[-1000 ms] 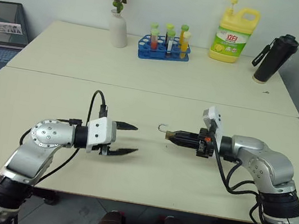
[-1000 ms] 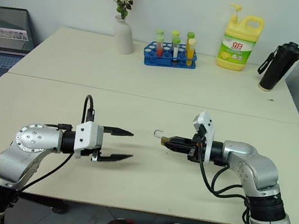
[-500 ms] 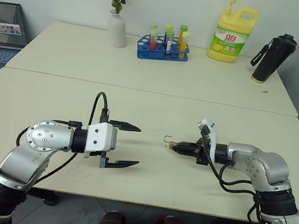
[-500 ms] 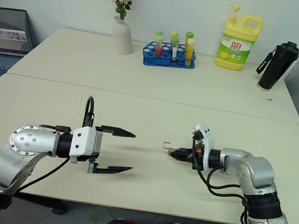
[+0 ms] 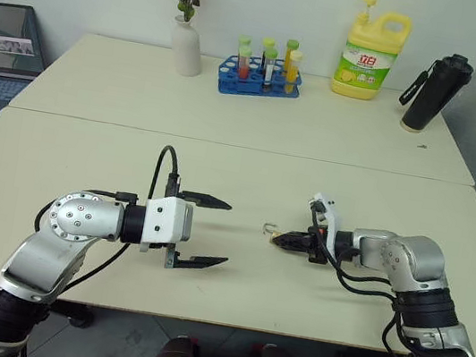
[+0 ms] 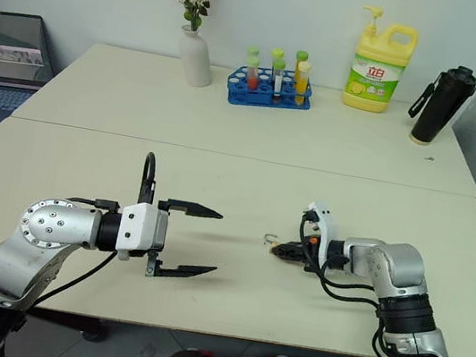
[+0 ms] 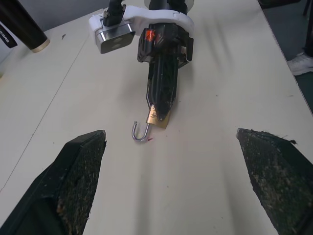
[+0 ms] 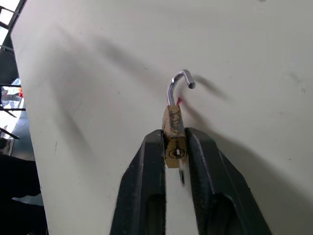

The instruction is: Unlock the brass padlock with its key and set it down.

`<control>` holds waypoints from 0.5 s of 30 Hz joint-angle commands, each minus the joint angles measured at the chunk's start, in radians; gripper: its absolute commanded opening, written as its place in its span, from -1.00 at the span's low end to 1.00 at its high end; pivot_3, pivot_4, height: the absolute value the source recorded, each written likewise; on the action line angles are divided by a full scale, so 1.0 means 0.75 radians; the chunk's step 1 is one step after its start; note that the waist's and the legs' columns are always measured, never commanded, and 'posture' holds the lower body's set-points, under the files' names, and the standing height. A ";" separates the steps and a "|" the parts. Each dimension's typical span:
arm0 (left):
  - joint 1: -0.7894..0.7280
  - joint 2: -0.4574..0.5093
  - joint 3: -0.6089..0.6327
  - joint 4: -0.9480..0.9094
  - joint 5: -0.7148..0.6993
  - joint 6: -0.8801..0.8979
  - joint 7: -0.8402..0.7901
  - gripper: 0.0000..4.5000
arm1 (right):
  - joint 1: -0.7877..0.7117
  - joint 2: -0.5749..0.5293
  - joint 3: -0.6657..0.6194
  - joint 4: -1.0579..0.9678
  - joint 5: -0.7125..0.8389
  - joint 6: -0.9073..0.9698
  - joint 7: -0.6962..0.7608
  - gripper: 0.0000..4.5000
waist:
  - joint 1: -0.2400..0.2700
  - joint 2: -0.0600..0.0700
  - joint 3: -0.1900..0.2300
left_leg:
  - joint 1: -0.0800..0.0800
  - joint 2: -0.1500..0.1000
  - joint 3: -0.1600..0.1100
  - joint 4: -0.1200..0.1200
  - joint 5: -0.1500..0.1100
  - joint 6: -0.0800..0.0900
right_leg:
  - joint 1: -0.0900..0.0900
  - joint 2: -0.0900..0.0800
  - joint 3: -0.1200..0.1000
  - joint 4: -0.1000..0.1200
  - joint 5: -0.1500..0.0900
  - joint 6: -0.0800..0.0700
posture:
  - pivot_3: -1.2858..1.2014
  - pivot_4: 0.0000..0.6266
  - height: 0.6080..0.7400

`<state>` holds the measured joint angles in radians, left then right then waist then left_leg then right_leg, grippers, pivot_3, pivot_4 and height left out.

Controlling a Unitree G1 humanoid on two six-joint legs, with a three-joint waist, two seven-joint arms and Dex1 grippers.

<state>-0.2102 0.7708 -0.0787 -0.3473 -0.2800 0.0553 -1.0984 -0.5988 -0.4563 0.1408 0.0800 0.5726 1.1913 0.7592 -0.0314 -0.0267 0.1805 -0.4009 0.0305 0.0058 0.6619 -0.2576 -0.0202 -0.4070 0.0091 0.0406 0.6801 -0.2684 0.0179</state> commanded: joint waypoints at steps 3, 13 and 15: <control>-0.028 -0.020 -0.011 -0.047 0.011 -0.014 0.019 1.00 | -0.023 -0.053 -0.018 -0.007 -0.017 0.019 0.003 0.26 | 0.000 0.000 0.000 | 0.000 0.000 0.000 0.000 0.000 0.000 | 0.000 0.000 0.000 0.000 0.000 0.000 | 0.03 -0.52 1.00; 0.018 -0.013 0.020 -0.047 0.002 0.127 0.097 1.00 | 0.099 -0.355 0.110 -0.221 -0.206 -0.457 0.223 0.99 | 0.005 0.000 0.000 | 0.000 -0.002 0.000 0.001 0.000 0.000 | 0.001 -0.002 0.000 -0.001 0.000 0.001 | 0.03 -0.52 1.00; 0.041 0.001 0.029 -0.055 0.012 0.174 0.119 1.00 | 0.142 -0.386 0.088 -0.287 -0.220 -0.602 0.282 0.99 | 0.003 0.000 0.000 | 0.000 -0.001 -0.001 0.001 0.000 0.000 | 0.001 -0.001 -0.001 -0.001 -0.001 0.001 | 0.03 -0.52 1.00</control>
<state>-0.1860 0.7581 -0.0870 -0.3532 -0.2699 0.1595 -1.0305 -0.4985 -0.7330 0.2270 -0.0644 0.4185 0.8421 0.9256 -0.0293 -0.0268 0.1805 -0.4010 0.0303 0.0053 0.6618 -0.2576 -0.0201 -0.4066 0.0085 0.0402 0.6794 -0.2688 0.0187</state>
